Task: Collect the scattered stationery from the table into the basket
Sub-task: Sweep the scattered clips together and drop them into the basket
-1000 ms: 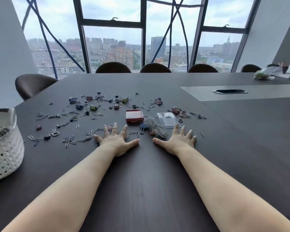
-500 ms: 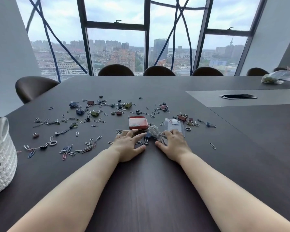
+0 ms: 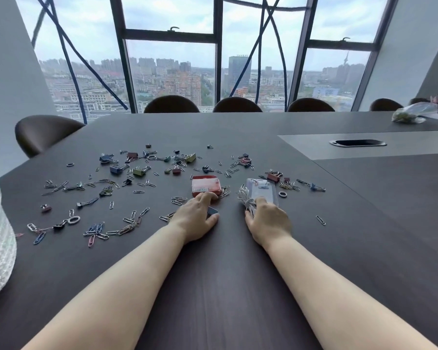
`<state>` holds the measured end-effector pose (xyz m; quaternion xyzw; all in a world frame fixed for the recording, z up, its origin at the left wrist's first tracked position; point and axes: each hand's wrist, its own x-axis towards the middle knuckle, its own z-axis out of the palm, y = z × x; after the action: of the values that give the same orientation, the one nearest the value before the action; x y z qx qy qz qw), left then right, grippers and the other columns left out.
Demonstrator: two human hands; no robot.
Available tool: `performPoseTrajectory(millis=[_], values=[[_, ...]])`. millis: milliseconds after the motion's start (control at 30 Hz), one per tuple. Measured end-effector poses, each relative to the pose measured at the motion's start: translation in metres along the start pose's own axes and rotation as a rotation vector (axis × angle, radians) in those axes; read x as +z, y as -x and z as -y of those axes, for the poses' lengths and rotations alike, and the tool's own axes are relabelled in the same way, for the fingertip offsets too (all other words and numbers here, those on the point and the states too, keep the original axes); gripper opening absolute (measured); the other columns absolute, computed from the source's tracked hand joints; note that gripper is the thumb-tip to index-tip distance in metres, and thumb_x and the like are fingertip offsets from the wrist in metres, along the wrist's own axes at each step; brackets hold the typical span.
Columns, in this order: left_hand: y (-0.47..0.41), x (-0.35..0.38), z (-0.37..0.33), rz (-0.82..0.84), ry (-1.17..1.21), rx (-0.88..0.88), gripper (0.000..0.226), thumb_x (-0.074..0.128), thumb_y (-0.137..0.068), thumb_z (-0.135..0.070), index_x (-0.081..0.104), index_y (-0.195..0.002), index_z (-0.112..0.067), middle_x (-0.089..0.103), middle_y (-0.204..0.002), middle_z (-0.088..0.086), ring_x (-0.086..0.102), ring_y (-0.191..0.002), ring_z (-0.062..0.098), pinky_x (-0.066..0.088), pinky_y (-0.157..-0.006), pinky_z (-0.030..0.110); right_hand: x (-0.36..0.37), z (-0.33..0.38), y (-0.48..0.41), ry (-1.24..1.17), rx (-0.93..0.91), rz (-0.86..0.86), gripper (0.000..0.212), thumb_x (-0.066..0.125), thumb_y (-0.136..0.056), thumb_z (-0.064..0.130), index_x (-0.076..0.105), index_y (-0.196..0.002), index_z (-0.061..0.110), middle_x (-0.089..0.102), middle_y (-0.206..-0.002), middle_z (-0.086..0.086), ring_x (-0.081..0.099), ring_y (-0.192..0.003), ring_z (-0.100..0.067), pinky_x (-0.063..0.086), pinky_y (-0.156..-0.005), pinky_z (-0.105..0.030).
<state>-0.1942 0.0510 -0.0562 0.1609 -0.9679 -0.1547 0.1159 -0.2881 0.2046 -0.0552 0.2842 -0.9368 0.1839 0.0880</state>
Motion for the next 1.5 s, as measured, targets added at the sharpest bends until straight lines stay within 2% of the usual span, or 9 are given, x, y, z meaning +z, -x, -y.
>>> performPoseTrajectory(millis=[200,400,633,767,833,1000,1133,1333,1500], values=[[0.004,0.0,-0.009,-0.052,-0.195,-0.08,0.036,0.042,-0.093,-0.042,0.047,-0.113,-0.012,0.047,-0.119,0.008,0.053,-0.112,0.028,0.04,-0.09,0.034,0.0,0.002,0.0,0.005,-0.023,0.002,0.033,0.047,-0.093,0.033,0.045,-0.115,0.009,0.064,-0.112,-0.015,0.06,-0.103,-0.033,0.046,-0.079,-0.034],[0.014,-0.002,-0.017,-0.17,-0.145,-0.158,0.028,0.044,-0.093,-0.03,0.04,-0.11,-0.009,0.062,-0.111,0.014,0.059,-0.102,0.035,0.043,-0.076,0.035,-0.003,0.001,0.002,-0.066,-0.053,0.038,0.031,0.051,-0.09,0.028,0.048,-0.114,0.009,0.064,-0.112,-0.016,0.059,-0.103,-0.034,0.046,-0.08,-0.034],[0.06,-0.033,0.003,-0.275,0.092,-0.171,0.019,0.052,-0.091,-0.026,0.042,-0.099,-0.012,0.063,-0.087,0.011,0.061,-0.085,0.033,0.044,-0.07,0.033,-0.022,0.008,0.011,-0.588,-0.039,-0.008,0.027,0.066,-0.082,0.019,0.063,-0.106,0.007,0.068,-0.109,-0.009,0.06,-0.108,-0.022,0.039,-0.082,-0.022],[0.104,-0.094,0.017,-0.438,0.13,-0.129,0.018,0.057,-0.089,-0.022,0.041,-0.09,-0.014,0.051,-0.073,0.001,0.053,-0.068,0.026,0.037,-0.061,0.026,-0.036,0.07,0.026,-0.838,-0.191,0.064,0.009,0.068,-0.081,0.018,0.061,-0.084,0.022,0.061,-0.074,0.007,0.055,-0.067,-0.009,0.038,-0.065,-0.024],[0.131,-0.135,0.027,-0.567,0.053,-0.097,0.019,0.059,-0.088,-0.021,0.046,-0.095,-0.009,0.051,-0.073,0.0,0.051,-0.064,0.023,0.036,-0.059,0.026,-0.041,0.113,0.033,-0.944,-0.274,0.081,0.015,0.068,-0.081,0.016,0.058,-0.074,0.025,0.057,-0.069,0.006,0.048,-0.061,-0.009,0.036,-0.061,-0.025],[0.204,-0.236,0.082,-0.737,-0.159,-0.198,0.025,0.06,-0.088,-0.024,0.042,-0.095,-0.008,0.059,-0.079,0.011,0.056,-0.068,0.027,0.041,-0.06,0.031,-0.048,0.217,0.062,-1.144,-0.467,0.172,0.007,0.064,-0.084,0.004,0.06,-0.086,0.008,0.056,-0.068,0.002,0.047,-0.054,0.0,0.038,-0.053,-0.016],[0.244,-0.258,0.14,-0.517,-0.136,-0.443,0.028,0.057,-0.09,-0.03,0.047,-0.104,-0.007,0.055,-0.089,0.004,0.054,-0.079,0.022,0.043,-0.07,0.029,-0.043,0.268,0.077,-1.191,-0.516,0.171,0.016,0.066,-0.082,0.007,0.059,-0.079,0.021,0.057,-0.068,0.004,0.049,-0.059,-0.009,0.039,-0.057,-0.024],[0.259,-0.252,0.181,-0.219,0.157,-0.481,0.02,0.04,-0.099,-0.023,0.052,-0.087,-0.013,0.053,-0.077,-0.003,0.052,-0.075,0.015,0.039,-0.064,0.021,-0.033,0.288,0.079,-1.192,-0.521,0.119,0.023,0.067,-0.082,0.01,0.057,-0.076,0.03,0.059,-0.069,0.005,0.05,-0.06,-0.015,0.039,-0.059,-0.028],[0.269,-0.255,0.197,-0.072,-0.065,-0.459,0.017,0.052,-0.092,-0.035,0.064,-0.091,-0.022,0.067,-0.085,-0.008,0.061,-0.079,0.008,0.048,-0.081,0.031,-0.023,0.292,0.081,-1.196,-0.502,0.141,0.025,0.066,-0.082,0.008,0.057,-0.074,0.03,0.058,-0.067,0.001,0.049,-0.06,-0.018,0.039,-0.059,-0.031]])
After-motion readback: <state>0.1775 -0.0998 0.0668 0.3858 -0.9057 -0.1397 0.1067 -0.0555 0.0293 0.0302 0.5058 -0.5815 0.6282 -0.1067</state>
